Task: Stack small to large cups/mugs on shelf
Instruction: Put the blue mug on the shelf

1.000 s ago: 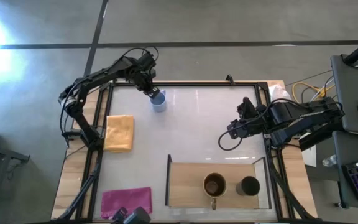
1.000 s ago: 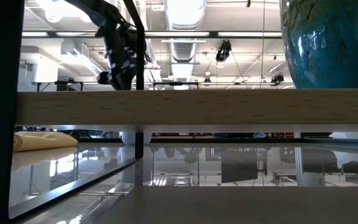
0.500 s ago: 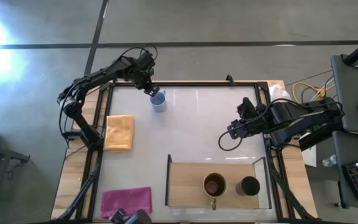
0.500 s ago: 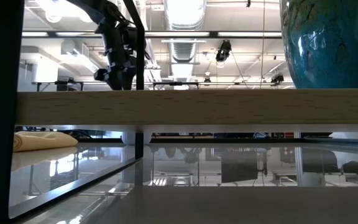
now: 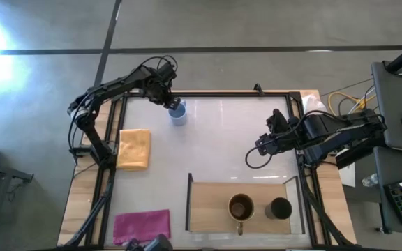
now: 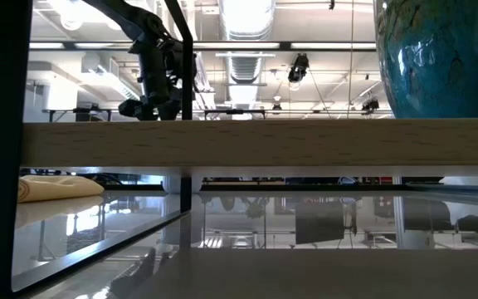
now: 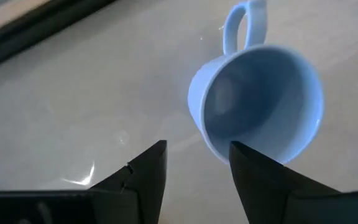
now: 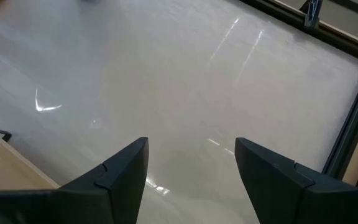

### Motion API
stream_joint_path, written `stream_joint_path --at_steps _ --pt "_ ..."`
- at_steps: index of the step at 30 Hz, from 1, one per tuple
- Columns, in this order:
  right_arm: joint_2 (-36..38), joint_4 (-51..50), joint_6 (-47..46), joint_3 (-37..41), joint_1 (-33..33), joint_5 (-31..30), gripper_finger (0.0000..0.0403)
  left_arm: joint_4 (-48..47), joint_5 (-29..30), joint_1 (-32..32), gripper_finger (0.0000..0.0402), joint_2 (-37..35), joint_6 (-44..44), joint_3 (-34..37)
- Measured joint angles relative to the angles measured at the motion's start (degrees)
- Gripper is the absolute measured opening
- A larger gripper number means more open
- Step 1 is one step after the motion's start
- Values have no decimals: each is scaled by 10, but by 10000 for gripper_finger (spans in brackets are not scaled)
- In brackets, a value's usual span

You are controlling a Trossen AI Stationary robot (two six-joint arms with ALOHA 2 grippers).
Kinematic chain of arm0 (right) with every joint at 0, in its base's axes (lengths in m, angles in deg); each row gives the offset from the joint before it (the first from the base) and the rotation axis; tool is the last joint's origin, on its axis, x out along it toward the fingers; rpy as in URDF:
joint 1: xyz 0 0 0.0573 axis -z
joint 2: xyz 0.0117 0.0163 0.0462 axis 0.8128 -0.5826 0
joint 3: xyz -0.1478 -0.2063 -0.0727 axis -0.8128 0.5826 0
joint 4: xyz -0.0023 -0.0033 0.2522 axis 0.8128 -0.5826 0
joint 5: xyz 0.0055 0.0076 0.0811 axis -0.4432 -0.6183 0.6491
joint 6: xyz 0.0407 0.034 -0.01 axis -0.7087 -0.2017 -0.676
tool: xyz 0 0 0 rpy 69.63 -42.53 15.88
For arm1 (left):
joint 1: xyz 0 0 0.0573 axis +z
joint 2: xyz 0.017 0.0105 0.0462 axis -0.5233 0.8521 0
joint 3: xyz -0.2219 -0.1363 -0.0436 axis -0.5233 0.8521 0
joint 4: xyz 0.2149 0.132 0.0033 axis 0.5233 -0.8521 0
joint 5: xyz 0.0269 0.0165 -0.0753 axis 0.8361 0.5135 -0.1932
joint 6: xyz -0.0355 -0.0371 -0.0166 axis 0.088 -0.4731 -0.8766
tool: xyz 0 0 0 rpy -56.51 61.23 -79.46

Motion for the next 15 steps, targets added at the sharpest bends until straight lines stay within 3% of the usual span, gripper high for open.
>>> stream_joint_path --at_steps 15 --pt "-1 0 -1 7 0 4 233 61 -5 -13 160 0 -13 67"
